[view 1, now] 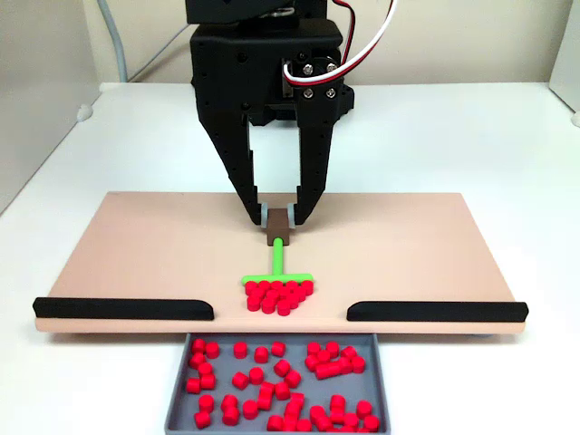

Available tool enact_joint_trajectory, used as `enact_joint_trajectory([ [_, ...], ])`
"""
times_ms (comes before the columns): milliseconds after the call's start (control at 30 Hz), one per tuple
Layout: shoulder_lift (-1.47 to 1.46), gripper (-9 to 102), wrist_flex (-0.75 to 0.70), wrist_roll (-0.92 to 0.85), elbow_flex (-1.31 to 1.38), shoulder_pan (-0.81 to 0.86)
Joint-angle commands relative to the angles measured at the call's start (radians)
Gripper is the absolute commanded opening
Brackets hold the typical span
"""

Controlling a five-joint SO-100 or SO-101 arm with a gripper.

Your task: Push granules from bottom to the grey container

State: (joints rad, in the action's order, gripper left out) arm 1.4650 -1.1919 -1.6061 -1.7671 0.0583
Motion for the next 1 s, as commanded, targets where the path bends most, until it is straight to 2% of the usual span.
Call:
enact_joint_trajectory([
  [0,-0.017,0,0.003,0.002,0.018,-0.009],
  [967,-0.067,0,0.003,0.018,0.080,-0.026],
])
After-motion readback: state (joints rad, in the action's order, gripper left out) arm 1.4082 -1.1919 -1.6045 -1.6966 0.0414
